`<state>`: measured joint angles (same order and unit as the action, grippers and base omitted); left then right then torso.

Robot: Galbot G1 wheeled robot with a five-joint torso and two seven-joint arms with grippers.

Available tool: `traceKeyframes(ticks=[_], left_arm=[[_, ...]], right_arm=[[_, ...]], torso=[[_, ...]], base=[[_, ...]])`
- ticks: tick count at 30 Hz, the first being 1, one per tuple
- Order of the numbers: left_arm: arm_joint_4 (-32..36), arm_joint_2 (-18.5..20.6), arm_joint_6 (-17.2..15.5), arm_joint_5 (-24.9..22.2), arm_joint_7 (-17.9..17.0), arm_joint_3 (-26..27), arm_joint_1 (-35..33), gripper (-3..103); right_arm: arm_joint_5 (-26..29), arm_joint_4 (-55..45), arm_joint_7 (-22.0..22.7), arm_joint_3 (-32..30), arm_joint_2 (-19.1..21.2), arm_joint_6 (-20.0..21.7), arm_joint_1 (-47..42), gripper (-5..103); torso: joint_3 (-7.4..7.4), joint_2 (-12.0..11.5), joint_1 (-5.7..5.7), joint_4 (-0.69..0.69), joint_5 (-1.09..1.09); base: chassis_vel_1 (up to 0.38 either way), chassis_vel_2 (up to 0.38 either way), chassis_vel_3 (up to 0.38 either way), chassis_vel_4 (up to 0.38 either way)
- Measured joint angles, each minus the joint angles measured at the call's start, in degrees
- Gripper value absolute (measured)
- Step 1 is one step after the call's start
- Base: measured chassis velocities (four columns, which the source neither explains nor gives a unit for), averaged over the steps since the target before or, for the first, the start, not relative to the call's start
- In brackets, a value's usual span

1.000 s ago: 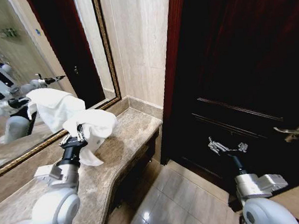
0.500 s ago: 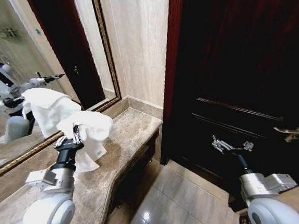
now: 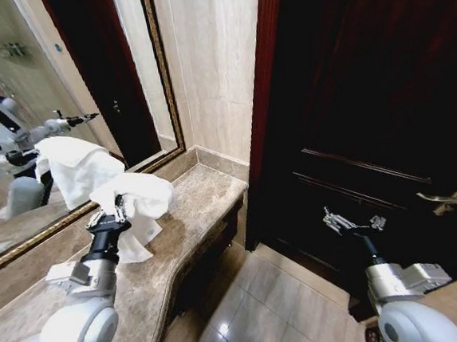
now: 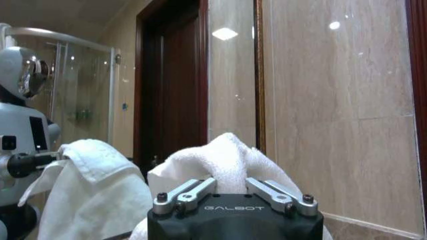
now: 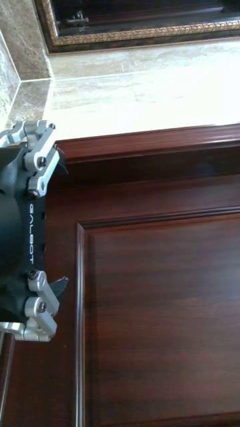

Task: Discard the used towel into the hamper.

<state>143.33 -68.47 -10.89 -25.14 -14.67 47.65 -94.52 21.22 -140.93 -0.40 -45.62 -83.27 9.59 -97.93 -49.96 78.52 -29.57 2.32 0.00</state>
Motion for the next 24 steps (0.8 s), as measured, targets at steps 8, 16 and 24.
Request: traceKeyframes(ticks=[8,16,24], left_arm=[[-0.1,-0.6,0.3,0.4,0.1,-0.1,-0.5,2],[-0.1,-1.1,0.4,0.3,-0.4,-0.2,-0.7,2],[-0.1,-1.4,0.7,0.4,-0.3,-0.4,-0.9,2]], right_arm=[[0.2,0.2,0.0,0.2,0.3,-0.1,0.0,100],[0.2,0.3,0.0,0.3,0.5,0.1,0.1,100],[0.2,0.1,-0.1,0.4,0.6,0.6,0.1,100]], torso=[[0.0,0.0,0.0,0.0,0.0],[0.0,0.0,0.0,0.0,0.0],[0.0,0.0,-0.01,0.0,0.0]], base=[[0.0,0.0,0.0,0.0],[0.0,0.0,0.0,0.0],[0.0,0.0,0.0,0.0]])
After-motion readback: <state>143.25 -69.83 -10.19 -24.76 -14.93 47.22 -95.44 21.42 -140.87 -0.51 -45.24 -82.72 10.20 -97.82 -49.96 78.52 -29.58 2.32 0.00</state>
